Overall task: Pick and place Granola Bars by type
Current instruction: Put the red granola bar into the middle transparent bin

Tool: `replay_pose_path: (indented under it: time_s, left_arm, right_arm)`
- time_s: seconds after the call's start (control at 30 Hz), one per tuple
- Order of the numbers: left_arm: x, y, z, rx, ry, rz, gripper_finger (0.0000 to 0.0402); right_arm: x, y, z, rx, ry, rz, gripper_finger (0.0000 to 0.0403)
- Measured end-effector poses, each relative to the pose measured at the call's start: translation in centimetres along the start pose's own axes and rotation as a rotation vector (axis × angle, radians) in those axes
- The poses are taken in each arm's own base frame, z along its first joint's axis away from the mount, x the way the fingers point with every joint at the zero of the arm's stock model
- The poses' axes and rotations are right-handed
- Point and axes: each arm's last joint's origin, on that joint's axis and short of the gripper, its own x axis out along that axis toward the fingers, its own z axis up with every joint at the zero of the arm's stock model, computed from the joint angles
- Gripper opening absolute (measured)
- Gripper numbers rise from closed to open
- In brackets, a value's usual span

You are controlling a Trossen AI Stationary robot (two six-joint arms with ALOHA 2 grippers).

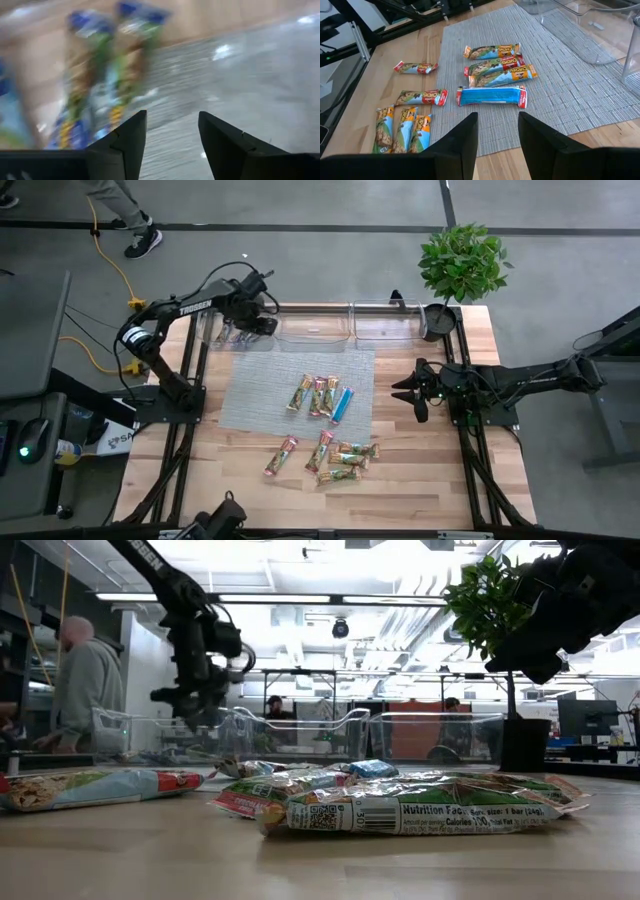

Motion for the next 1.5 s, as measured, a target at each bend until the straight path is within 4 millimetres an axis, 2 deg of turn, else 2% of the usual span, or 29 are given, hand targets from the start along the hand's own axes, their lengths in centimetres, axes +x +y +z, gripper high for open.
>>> replay_pose_path:
  time_s: [0.13,0.27,0.57,0.73,0.93,1.1,1.23,1.37,1.5]
  left_arm:
    - [-1.9,-0.5,0.1,0.025,-0.091,-0.089,0.0178]
    - [-4.8,-0.7,-0.4,0.055,-0.21,-0.145,0.0178]
    - [-11.9,-1.3,-4.0,0.243,-0.39,-0.375,0.0178]
    - [-14.2,-2.6,-6.6,0.452,-0.433,-0.491,0.0178]
    - [-15.5,-3.7,-9.4,0.538,-0.403,-0.553,0.0179]
    - [-15.1,-5.0,-11.2,0.575,-0.384,-0.582,0.0179]
    - [-12.8,-5.6,-13.0,0.583,-0.331,-0.596,0.0179]
    - [-9.9,-5.4,-14.7,0.54,-0.331,-0.631,0.0179]
    - [-7.6,-4.9,-16.1,0.475,-0.387,-0.709,0.0179]
  right_arm:
    - [0.0,0.0,0.0,0.0,0.0,0.0,0.0124]
    - [0.0,0.0,0.0,0.0,0.0,0.0,0.0124]
    - [0.0,0.0,0.0,0.008,0.001,0.004,0.0124]
    - [0.0,0.0,0.0,0.0,0.001,0.003,0.0124]
    - [0.0,0.1,0.3,0.004,-0.031,0.019,0.0124]
    - [-0.1,0.5,1.3,-0.032,-0.131,0.053,0.0124]
    - [-0.2,0.7,2.0,-0.034,-0.152,0.032,0.0124]
    - [-0.3,1.6,4.7,-0.099,-0.167,0.023,0.0124]
    - [-0.2,2.4,8.0,-0.218,-0.074,-0.032,0.0124]
